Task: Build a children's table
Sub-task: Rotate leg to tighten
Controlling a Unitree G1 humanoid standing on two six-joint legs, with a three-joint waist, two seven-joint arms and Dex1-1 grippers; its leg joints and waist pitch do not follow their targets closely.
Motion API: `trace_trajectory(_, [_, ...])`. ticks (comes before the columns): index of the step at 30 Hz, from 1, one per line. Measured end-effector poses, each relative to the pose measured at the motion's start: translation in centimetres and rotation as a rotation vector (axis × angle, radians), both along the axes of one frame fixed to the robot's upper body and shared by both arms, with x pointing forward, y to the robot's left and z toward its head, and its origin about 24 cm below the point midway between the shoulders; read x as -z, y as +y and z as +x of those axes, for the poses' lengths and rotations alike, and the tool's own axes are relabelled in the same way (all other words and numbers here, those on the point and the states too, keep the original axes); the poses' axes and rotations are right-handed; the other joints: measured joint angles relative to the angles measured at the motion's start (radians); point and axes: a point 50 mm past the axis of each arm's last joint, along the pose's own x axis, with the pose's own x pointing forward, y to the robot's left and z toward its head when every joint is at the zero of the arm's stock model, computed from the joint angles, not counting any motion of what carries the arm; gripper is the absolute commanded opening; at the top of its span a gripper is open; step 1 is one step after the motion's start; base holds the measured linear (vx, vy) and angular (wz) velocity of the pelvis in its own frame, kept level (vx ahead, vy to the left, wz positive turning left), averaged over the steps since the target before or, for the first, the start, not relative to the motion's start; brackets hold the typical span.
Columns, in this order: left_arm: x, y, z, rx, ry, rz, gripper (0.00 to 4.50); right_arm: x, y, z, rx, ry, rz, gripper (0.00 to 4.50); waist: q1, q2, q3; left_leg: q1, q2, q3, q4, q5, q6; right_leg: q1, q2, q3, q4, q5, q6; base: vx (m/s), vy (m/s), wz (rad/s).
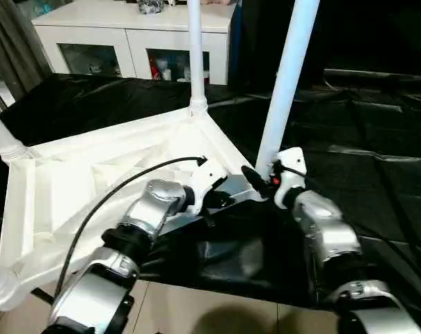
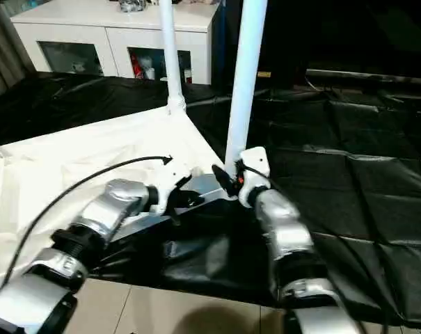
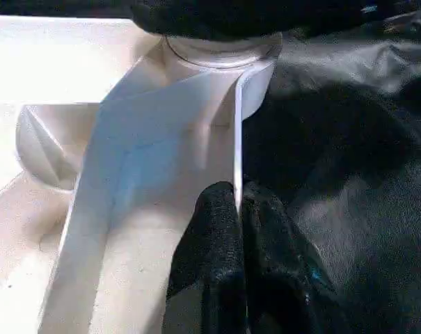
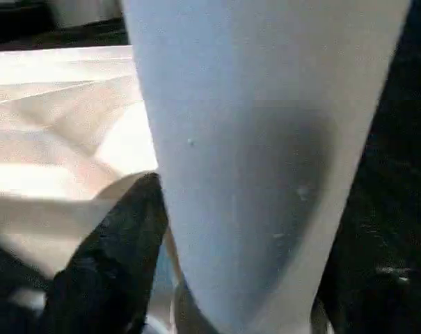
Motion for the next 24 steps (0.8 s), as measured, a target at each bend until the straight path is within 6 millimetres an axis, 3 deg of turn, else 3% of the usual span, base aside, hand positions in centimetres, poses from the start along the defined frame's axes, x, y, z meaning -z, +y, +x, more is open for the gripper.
trace_trajectory(8, [-0.4,2.0,-1.6,0.166,0.024,-0.02,0.0,-0.6,-2.8,-2.2,-0.33,0.037,-0.015,3.05,0.012,0.002,-0.001,-0.003,0.003,0.001,-0.003,0.0,0.001,-0.003,0.001,-0.002,0.001,-0.001,0.0,0.0,0.0,0.0])
trace_trajectory(14, [-0.5,2.9,-2.4,0.233,0.049,-0.02,0.0,-0.9,-3.6,-3.3,-0.478,0.066,-0.029,3.05,0.023,0.001,-0.001,-0.009,0.004,0.003,-0.002,0.002,0.006,-0.01,0.002,-0.002,0.001,-0.002,-0.001,0.0,0.0,0.0])
trace_trajectory(24, [-0.5,3.2,-2.8,0.245,0.07,-0.022,0.0,-1.0,-3.3,-3.6,-0.519,0.068,-0.029,2.32,0.023,0.001,-0.001,-0.009,0.004,0.003,-0.002,-0.001,0.001,-0.009,0.002,-0.001,0.002,-0.001,-0.001,0.0,0.0,0.0])
